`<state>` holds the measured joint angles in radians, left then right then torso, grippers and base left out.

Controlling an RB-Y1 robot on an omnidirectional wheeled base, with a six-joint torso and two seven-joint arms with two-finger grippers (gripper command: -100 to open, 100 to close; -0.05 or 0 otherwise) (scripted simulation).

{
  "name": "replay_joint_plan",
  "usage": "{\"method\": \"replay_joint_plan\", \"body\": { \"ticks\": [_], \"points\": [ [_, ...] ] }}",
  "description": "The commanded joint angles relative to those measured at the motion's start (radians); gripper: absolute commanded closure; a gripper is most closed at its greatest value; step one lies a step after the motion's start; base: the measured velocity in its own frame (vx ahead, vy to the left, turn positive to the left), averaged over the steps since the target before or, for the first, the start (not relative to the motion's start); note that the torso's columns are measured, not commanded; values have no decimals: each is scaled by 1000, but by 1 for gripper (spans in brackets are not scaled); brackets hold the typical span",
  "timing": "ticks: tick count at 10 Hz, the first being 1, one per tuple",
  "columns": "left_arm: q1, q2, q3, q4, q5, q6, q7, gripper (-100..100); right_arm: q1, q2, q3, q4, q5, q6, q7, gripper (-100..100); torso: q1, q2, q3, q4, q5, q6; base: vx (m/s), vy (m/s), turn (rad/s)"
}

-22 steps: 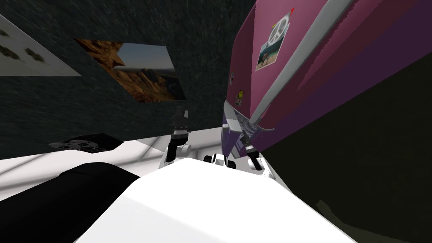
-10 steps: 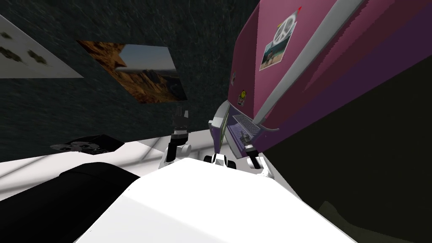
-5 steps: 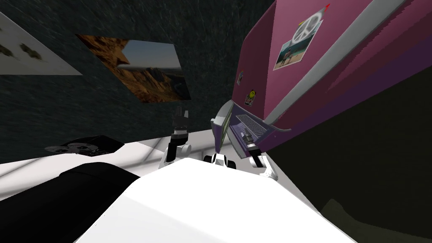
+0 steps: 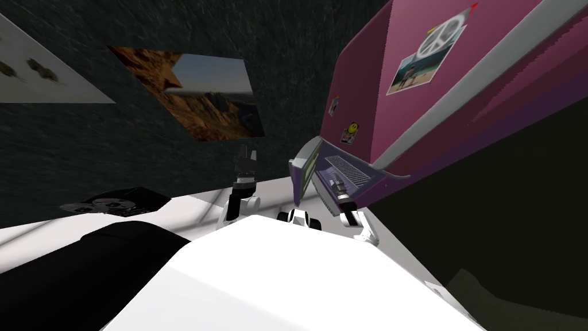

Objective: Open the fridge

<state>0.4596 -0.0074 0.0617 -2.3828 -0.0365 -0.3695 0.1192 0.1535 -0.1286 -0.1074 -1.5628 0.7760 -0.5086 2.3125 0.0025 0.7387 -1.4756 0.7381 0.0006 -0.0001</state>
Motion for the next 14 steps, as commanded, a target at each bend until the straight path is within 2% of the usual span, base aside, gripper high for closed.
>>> {"method": "replay_joint_plan", "body": {
  "ticks": [1,4,6,9,10,11,12,13,14],
  "points": [
    [0,0,0,0,0,0,0,0,-4,-14,-4,-14,2,43,1,-100,-2,-1,-1,0,0,0,-7,204,-18],
    [0,0,0,0,0,0,0,0,-8,-7,-8,-34,3,98,0,-100,-3,0,0,0,-1,0,-16,208,-25],
    [0,0,0,0,0,0,0,0,-10,39,-11,-45,4,134,-2,-100,-1,-1,0,0,0,0,-18,222,-29],
    [0,0,0,0,0,0,0,0,-11,96,-13,-51,4,151,-3,-100,-8,0,0,0,-2,0,-26,103,-9],
    [0,0,0,0,0,0,0,0,-10,83,-12,-51,3,148,-4,-100,-8,-1,-1,0,-2,0,-5,21,-1],
    [0,0,0,0,0,0,0,0,-26,71,-7,-60,8,181,-18,-100,-7,-2,-1,0,-2,0,26,13,68],
    [0,0,0,0,0,0,0,0,-31,67,-5,-64,10,192,-23,-100,-4,-3,-2,-1,-1,0,56,11,55],
    [0,0,0,0,0,0,0,0,-27,71,-7,-61,9,182,-18,-100,-3,-4,-2,-1,-1,0,28,3,7],
    [0,0,0,0,0,0,0,0,-13,83,-12,-52,4,154,-7,100,-2,-1,-1,0,-1,0,-16,-5,-81]
  ]
}}
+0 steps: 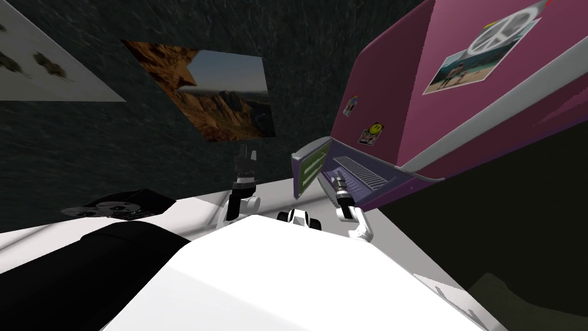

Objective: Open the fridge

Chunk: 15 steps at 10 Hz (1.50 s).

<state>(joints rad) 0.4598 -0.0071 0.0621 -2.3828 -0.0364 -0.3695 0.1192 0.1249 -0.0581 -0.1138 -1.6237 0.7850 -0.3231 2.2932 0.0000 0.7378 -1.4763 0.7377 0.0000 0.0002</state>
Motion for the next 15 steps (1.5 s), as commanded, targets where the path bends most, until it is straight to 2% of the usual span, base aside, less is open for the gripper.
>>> {"method": "replay_joint_plan", "body": {
  "ticks": [1,3,5,6,8,11,15],
  "points": [
    [0,0,0,0,0,0,0,0,10,6,-2,3,-2,-13,5,100,0,3,2,1,0,0,-11,-2,-22],
    [0,0,0,0,0,0,0,0,9,24,-16,-9,-2,3,22,100,8,-1,0,0,2,0,65,182,-58],
    [0,0,0,0,0,0,0,0,7,42,-30,-21,-2,23,38,100,6,-3,-2,-1,2,-1,78,267,-53],
    [0,0,0,0,0,0,0,0,-4,24,-16,-25,1,44,19,-100,4,-1,0,0,1,0,17,136,29],
    [0,0,0,0,0,0,0,0,-28,2,-1,-41,8,100,-5,-100,-15,6,4,2,-4,0,-69,-66,86],
    [0,0,0,0,0,0,0,0,-64,-31,21,-65,18,184,-41,-100,2,0,0,0,1,0,-72,-62,73],
    [0,0,0,0,0,0,0,0,-111,-75,51,-97,31,297,-89,-100,0,0,0,0,0,0,-52,-12,69]
  ]
}}
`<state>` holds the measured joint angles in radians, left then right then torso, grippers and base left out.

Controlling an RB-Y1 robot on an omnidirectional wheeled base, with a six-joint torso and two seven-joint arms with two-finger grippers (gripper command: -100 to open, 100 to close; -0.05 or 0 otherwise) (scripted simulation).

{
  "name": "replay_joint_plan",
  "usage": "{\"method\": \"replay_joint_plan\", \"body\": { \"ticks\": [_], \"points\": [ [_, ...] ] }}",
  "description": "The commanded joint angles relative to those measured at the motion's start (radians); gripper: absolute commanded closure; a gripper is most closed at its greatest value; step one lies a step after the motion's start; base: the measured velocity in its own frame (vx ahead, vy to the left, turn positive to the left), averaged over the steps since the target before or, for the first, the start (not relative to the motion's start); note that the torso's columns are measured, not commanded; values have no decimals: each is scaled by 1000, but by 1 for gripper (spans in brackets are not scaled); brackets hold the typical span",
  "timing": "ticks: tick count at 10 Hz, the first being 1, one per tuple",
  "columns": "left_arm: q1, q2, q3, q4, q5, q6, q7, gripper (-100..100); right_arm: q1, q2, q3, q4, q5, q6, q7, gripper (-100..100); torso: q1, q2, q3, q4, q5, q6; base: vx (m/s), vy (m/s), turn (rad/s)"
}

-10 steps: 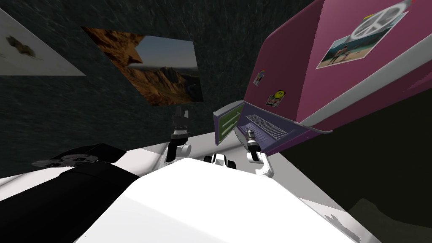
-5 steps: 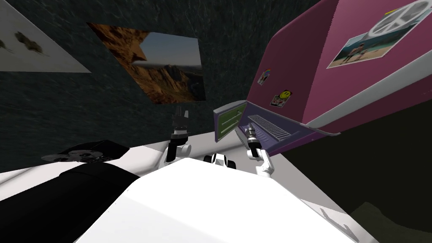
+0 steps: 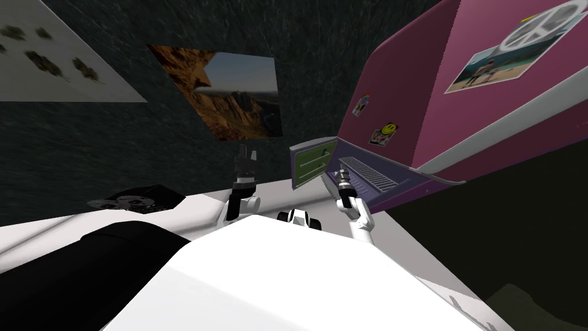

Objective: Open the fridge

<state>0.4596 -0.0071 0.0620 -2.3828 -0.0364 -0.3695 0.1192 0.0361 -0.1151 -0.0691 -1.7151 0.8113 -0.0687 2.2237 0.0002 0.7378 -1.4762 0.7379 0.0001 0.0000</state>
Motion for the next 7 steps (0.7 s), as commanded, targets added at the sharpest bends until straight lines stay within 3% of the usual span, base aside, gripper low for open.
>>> {"method": "replay_joint_plan", "body": {
  "ticks": [1,2,7],
  "points": [
    [0,0,0,0,0,0,0,0,-14,-7,1,0,4,21,-10,-100,-2,1,1,0,0,0,-28,-12,11],
    [0,0,0,0,0,0,0,0,-15,-8,1,0,4,25,-12,0,-1,0,0,0,0,0,-5,-2,-2],
    [0,0,0,0,0,0,0,0,-15,-8,1,0,4,24,-12,0,0,0,0,0,0,0,0,0,0]
  ]
}}
